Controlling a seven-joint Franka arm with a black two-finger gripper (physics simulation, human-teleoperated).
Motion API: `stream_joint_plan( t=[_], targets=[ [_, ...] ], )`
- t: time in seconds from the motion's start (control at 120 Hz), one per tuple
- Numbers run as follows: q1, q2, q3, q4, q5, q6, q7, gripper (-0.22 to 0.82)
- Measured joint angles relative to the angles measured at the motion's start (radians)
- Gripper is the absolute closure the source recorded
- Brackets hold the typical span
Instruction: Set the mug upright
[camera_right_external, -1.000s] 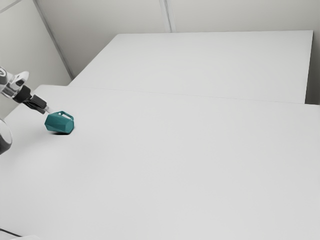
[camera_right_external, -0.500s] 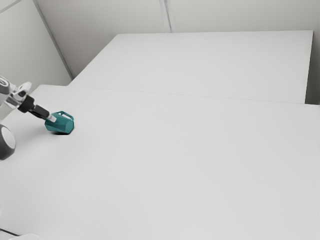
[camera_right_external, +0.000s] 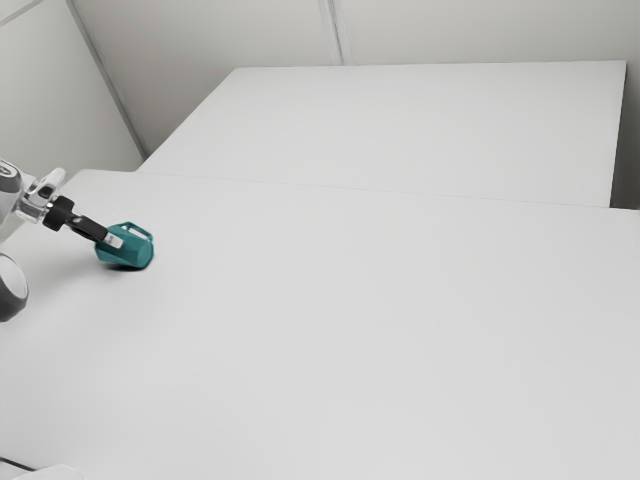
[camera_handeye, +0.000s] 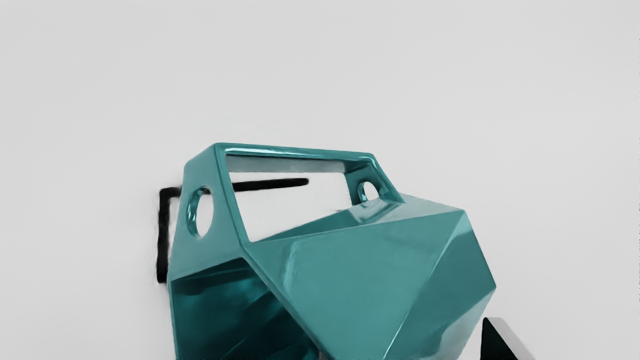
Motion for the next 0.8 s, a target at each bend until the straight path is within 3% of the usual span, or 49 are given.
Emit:
stream_joint_plan(
  t=[0.1, 0.3, 0.633, 0.8],
  targets=[
    [-0.001, -0.005, -0.003, -0.001, -0.003, -0.005, 0.004, 0.54],
    [-0.001, -0.013, -0.013, -0.002, -0.004, -0.007, 0.01, 0.68],
    [-0.012, -0.06, -0.008, -0.012, 0.003, -0.006, 0.016, 0.77],
    [-0.047, -0.168, -0.007, -0.099, 0.056, 0.02, 0.015, 0.78]
  ],
)
